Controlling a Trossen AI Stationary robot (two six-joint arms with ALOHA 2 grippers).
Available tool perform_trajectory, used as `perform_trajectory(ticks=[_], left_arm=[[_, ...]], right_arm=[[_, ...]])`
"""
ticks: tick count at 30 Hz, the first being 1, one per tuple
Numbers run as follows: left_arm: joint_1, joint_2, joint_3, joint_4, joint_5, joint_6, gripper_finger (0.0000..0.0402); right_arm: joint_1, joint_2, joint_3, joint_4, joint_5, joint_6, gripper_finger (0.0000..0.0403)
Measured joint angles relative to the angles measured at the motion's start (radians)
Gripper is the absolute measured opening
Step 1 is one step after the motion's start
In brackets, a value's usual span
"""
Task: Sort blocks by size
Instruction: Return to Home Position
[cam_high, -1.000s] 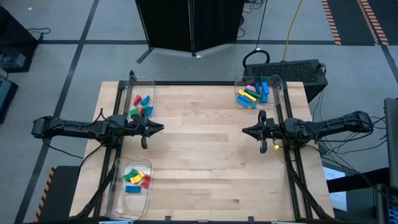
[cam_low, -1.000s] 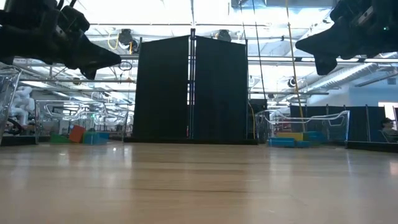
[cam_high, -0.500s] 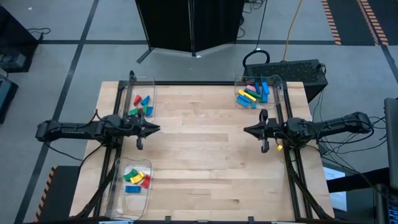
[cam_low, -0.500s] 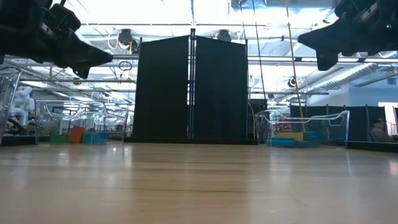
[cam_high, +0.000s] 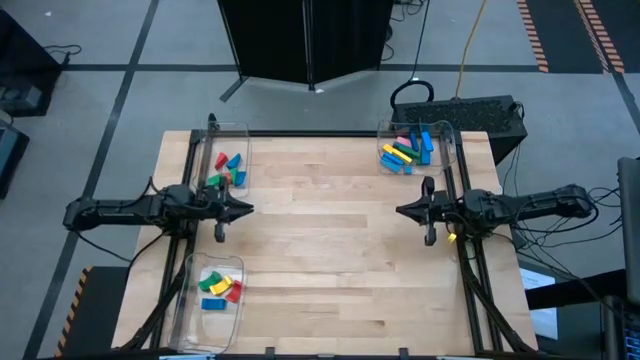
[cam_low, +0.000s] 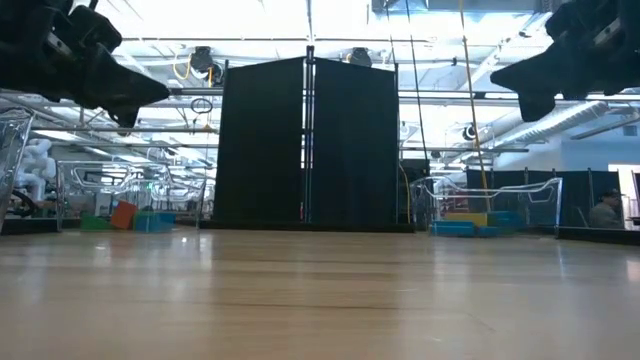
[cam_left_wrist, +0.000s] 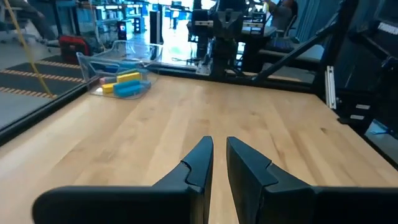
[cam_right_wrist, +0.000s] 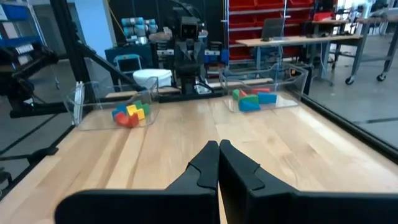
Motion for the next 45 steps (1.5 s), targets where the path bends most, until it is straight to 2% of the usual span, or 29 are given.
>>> perform_trajectory(ticks=[8,16,22,32,37,45], left_arm=[[0.0,-0.069,-0.001,-0.021,0.001,0.028,0.0049],[0.0,-0.106,-0.097,0.064,-0.012,0.006,0.0049],[0.0,-0.115,-0.097,0.07,-0.01,0.007,0.0049],[0.0,-0.116,-0.098,0.047,-0.01,0.019,0.0049],[0.0,-0.126,-0.098,0.05,-0.052,0.03,0.0049],[0.0,-0.177,-0.098,0.046,-0.041,0.035,0.0049]], right_arm=[[0.0,-0.056,0.001,-0.035,0.0,-0.034,0.0],[0.0,-0.123,0.001,-0.057,0.0,-0.029,0.0],[0.0,-0.126,-0.03,-0.033,0.0,-0.029,0.0],[0.0,-0.127,-0.135,0.108,0.006,-0.013,0.0],[-0.009,-0.127,-0.134,0.109,0.007,-0.009,0.0],[-0.029,-0.16,-0.134,0.041,0.004,-0.017,0.0]])
